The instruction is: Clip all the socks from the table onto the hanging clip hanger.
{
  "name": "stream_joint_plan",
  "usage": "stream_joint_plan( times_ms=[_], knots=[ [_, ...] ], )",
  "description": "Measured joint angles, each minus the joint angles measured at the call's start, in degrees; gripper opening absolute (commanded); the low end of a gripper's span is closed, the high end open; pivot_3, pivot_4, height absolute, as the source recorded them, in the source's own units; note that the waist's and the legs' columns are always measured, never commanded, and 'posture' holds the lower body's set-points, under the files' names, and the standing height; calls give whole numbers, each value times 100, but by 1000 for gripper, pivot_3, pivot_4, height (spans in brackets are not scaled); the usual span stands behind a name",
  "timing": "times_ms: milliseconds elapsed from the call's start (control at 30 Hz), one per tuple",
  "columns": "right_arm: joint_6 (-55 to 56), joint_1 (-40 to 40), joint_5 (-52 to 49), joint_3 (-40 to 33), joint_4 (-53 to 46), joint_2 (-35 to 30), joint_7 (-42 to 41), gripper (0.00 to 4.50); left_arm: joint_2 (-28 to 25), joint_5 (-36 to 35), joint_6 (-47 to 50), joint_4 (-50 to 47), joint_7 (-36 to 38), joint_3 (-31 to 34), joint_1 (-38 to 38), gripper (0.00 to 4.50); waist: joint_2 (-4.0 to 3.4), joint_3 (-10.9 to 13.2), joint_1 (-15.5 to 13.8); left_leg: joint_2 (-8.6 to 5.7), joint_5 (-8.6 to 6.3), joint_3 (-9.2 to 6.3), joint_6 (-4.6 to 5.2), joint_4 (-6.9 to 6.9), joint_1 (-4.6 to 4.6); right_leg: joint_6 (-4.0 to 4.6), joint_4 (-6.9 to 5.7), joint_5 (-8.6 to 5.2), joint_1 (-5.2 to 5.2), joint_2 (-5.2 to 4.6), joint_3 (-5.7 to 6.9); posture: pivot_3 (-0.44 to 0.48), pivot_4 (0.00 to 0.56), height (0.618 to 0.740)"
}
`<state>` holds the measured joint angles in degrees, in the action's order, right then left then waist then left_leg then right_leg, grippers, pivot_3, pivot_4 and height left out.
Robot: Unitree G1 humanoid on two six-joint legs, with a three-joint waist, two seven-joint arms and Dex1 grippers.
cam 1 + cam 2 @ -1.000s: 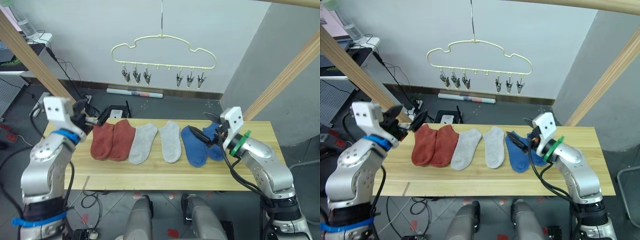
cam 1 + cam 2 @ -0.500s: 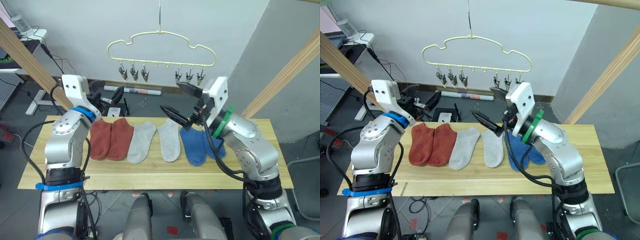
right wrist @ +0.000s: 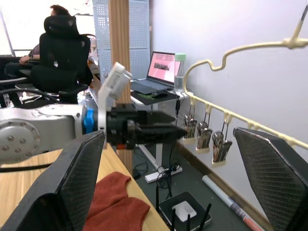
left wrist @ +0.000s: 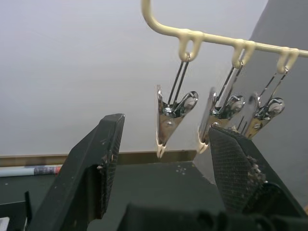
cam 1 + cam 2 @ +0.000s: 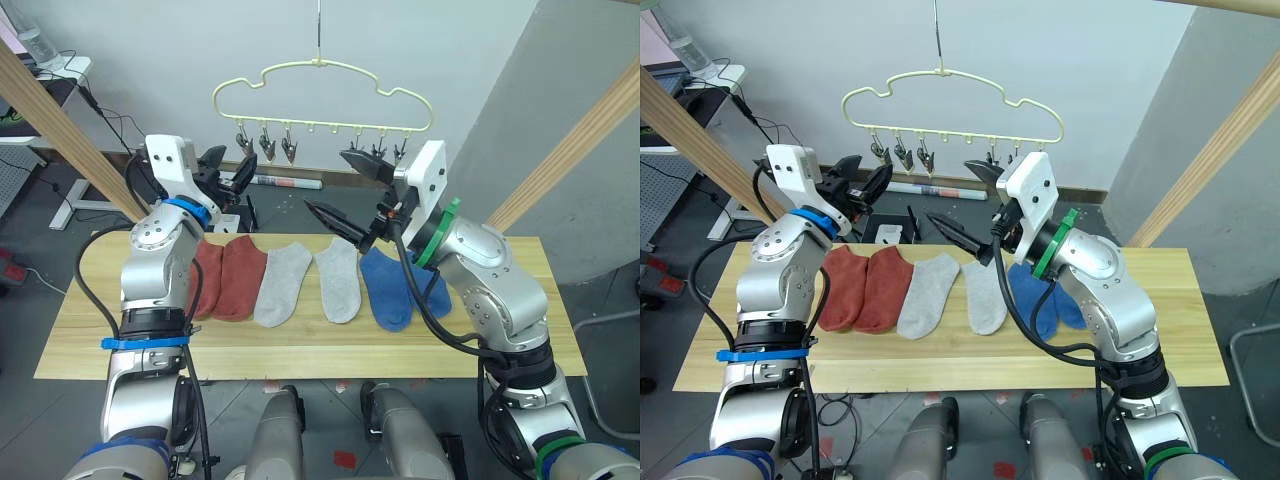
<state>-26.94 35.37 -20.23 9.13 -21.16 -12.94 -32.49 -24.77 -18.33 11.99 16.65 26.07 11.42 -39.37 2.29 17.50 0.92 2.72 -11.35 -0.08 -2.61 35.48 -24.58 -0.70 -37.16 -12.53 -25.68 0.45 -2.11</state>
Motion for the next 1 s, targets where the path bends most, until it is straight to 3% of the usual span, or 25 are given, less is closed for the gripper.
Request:
stream_joint_plan(
  times_ms=[233,1000],
  knots=[
    [21,62,77,13,26,42,11,4500,111,186,-369,555,20,-2,-414,3049,-1,1,51,-1,0,-9,0,44,-25,-16,-10,10,-8,0,6,-20,342,740],
    [20,123,98,8,26,63,37,4500,120,494,-1021,1298,-9,8,-795,3049,0,1,69,-1,0,-5,0,47,-25,-21,-10,13,-9,0,1,-25,341,740]
  ],
)
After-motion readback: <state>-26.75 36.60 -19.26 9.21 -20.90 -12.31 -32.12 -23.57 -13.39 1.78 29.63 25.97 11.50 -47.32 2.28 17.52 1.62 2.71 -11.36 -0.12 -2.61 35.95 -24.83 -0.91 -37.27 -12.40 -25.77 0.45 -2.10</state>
